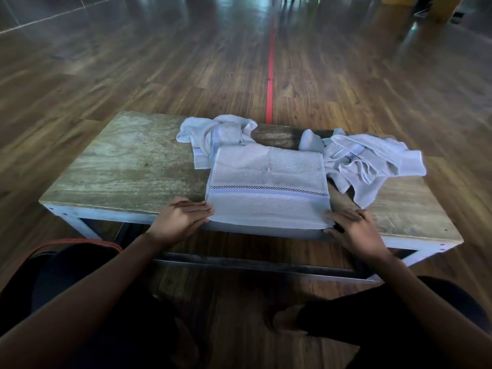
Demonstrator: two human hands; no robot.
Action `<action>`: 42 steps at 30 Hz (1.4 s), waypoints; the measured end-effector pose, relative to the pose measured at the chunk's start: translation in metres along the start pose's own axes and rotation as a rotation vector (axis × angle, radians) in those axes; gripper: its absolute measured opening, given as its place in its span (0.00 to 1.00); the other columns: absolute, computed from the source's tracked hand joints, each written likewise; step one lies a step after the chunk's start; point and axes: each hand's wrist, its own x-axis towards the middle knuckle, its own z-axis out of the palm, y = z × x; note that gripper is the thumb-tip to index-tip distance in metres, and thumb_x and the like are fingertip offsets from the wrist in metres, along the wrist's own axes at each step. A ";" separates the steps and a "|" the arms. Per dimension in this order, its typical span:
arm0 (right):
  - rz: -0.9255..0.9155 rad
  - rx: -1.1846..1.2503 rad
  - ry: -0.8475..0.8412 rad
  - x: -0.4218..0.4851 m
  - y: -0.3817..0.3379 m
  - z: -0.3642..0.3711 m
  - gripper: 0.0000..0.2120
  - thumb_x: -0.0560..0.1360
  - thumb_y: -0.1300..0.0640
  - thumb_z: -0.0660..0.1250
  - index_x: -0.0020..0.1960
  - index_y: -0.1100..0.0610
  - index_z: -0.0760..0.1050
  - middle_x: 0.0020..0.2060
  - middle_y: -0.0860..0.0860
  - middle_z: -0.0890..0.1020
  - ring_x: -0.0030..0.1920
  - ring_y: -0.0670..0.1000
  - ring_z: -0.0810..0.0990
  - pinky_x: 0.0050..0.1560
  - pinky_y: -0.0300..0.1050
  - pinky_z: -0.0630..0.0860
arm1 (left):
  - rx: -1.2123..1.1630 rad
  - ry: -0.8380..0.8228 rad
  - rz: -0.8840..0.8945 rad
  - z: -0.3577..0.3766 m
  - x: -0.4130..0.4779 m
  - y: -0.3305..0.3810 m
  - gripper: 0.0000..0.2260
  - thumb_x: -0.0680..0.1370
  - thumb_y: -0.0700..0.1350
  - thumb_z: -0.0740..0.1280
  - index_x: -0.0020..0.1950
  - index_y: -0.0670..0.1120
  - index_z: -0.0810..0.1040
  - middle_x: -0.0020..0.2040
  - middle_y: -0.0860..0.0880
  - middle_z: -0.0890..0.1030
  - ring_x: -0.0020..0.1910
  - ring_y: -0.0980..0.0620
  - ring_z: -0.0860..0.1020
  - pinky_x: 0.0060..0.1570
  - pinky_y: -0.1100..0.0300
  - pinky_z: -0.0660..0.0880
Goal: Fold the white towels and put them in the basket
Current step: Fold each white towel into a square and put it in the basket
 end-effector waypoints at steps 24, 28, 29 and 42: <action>-0.035 -0.177 -0.155 0.155 0.001 -0.257 0.17 0.69 0.43 0.52 0.50 0.42 0.75 0.35 0.37 0.77 0.49 0.47 0.81 0.52 0.43 0.63 | -0.001 -0.200 -0.104 -0.246 0.199 -0.026 0.06 0.76 0.42 0.68 0.51 0.47 0.83 0.45 0.49 0.85 0.45 0.50 0.82 0.47 0.63 0.73; 0.047 -0.123 0.005 0.186 -0.003 -0.308 0.11 0.75 0.55 0.59 0.51 0.44 0.78 0.43 0.45 0.84 0.49 0.52 0.82 0.58 0.49 0.70 | 0.087 -0.127 -0.148 -0.297 0.235 -0.024 0.07 0.76 0.42 0.67 0.51 0.47 0.83 0.46 0.49 0.85 0.45 0.52 0.82 0.42 0.70 0.69; 0.069 -0.101 0.027 0.191 -0.006 -0.318 0.10 0.76 0.56 0.61 0.51 0.45 0.78 0.43 0.45 0.84 0.49 0.52 0.81 0.59 0.51 0.71 | 0.093 -0.115 -0.162 -0.307 0.241 -0.023 0.07 0.76 0.42 0.66 0.52 0.46 0.83 0.46 0.50 0.85 0.44 0.53 0.80 0.39 0.74 0.67; 0.116 0.292 -0.558 0.194 -0.014 -0.401 0.06 0.76 0.57 0.67 0.51 0.52 0.81 0.46 0.45 0.84 0.46 0.42 0.80 0.52 0.42 0.70 | -0.546 -0.602 -0.435 -0.368 0.248 -0.017 0.01 0.74 0.36 0.68 0.44 0.41 0.80 0.36 0.50 0.82 0.36 0.57 0.78 0.38 0.68 0.74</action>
